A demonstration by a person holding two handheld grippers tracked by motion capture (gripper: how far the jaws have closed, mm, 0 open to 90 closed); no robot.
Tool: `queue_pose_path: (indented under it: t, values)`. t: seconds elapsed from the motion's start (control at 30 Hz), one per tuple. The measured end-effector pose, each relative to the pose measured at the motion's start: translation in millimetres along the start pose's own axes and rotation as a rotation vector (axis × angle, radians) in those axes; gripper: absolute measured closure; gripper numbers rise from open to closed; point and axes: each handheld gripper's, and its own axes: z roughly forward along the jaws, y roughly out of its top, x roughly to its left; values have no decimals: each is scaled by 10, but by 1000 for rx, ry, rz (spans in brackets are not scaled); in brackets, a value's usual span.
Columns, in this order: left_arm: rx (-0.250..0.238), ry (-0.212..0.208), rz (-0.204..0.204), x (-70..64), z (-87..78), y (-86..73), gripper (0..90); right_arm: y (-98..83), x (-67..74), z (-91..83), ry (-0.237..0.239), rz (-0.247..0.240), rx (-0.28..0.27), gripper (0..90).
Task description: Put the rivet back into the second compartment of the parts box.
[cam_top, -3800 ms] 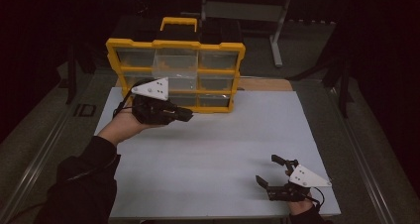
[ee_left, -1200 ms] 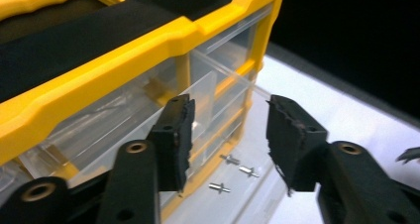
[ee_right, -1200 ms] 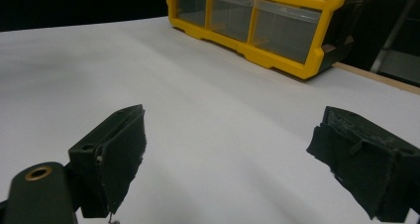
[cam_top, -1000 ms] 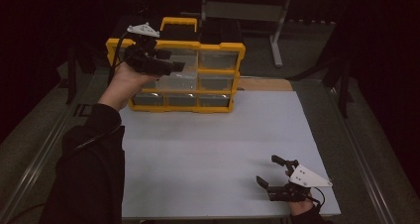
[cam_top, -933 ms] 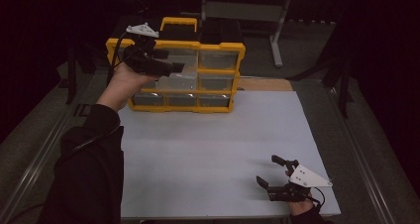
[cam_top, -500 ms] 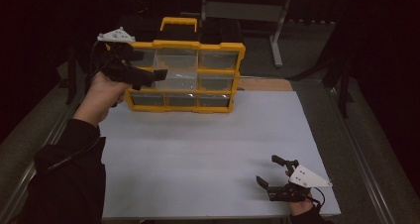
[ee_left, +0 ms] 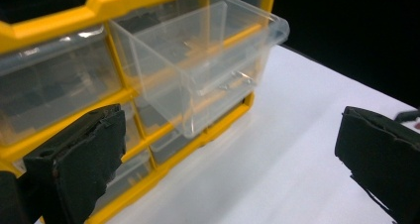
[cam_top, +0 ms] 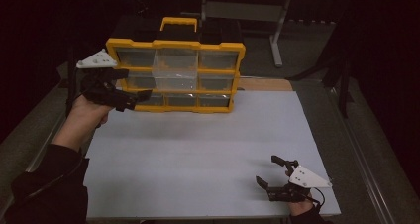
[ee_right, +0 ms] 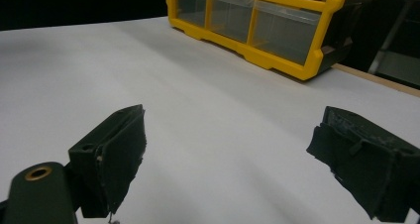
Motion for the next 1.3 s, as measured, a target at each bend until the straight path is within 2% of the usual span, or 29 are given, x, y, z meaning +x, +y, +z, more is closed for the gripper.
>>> queue_pose_path:
  t: [0.03, 0.13, 0.17, 0.2, 0.23, 0.33, 0.37, 0.43, 0.5, 0.53, 0.57, 0.6, 0.63, 0.67, 0.7, 0.73, 0.77, 0.8, 0.83, 0.87, 0.9, 1.0, 1.03, 1.07, 1.1, 1.2, 1.3]
  values:
    - [6, 0, 3, -12, -23, -82, 0, 0, 2, 2, 1, -2, 0, 116]
    - [13, 6, 2, -21, -31, -168, 0, 0, 1, 3, 1, -2, 1, 116]
    - [22, 17, 5, -36, -24, -254, 0, 1, 0, 1, 1, 0, 0, 116]
    - [22, 17, 5, -36, -24, -254, 0, 1, 0, 1, 1, 0, 0, 116]
    - [11, 42, 16, -53, -19, -344, 0, 1, 0, 0, 1, 0, -1, 116]
    - [10, 31, 4, -51, -10, -429, 0, -2, -1, 2, 3, 0, 2, 115]
    - [25, 43, 12, -58, 3, -479, 0, -3, 0, 5, 4, 1, 2, 115]
    - [39, 32, 6, -74, 30, -592, 0, -3, 2, 5, 5, 0, 4, 116]
    - [43, 31, 5, -86, 41, -637, 0, -2, 1, 2, 5, -2, 5, 116]
    - [47, 22, 3, -95, 58, -684, 0, -2, 0, 0, 5, 0, 4, 116]
    - [56, 15, 7, -114, 106, -797, 0, -2, -1, -3, 3, 5, 3, 115]
    - [56, 15, 7, -114, 106, -797, 0, -2, -1, -3, 3, 5, 3, 115]
    - [73, 4, 13, -134, 162, -920, 0, -3, 0, 0, 5, 5, 3, 116]
    - [73, 4, 13, -134, 162, -920, 0, -3, 0, 0, 5, 5, 3, 116]
    - [81, 8, 23, -165, 209, -1044, 0, -1, 2, 2, 6, -5, 2, 116]
    - [81, 8, 23, -165, 209, -1044, 0, -1, 2, 2, 6, -5, 2, 116]
    - [85, -31, 13, -187, 246, -1158, 0, -1, 5, 1, 6, -1, 3, 116]
    - [85, -31, 13, -187, 246, -1158, 0, -1, 5, 1, 6, -1, 3, 116]
    - [102, -44, 16, -217, 283, -1262, 0, -3, 4, 1, 5, 5, 4, 116]
    - [102, -44, 16, -217, 283, -1262, 0, -3, 4, 1, 5, 5, 4, 116]
    - [114, -63, 11, -242, 315, -1358, 0, -4, -1, -1, 4, 3, 3, 116]
    - [127, -64, 18, -278, 336, -1438, 0, -2, 0, -2, 3, 3, 3, 116]
    - [134, -84, 8, -308, 351, -1510, 0, -2, 1, -1, 6, 0, 3, 115]
    - [134, -84, 8, -308, 351, -1510, 0, -2, 1, -1, 6, 0, 3, 115]
    - [144, -104, 16, -346, 369, -1583, 0, -2, 3, 1, 6, 0, 3, 115]
    - [158, -116, 22, -389, 390, -1658, 0, -3, 2, -2, 5, 1, 4, 116]
    - [168, -143, 15, -445, 401, -1816, 0, -5, -2, -7, 1, 6, 3, 115]
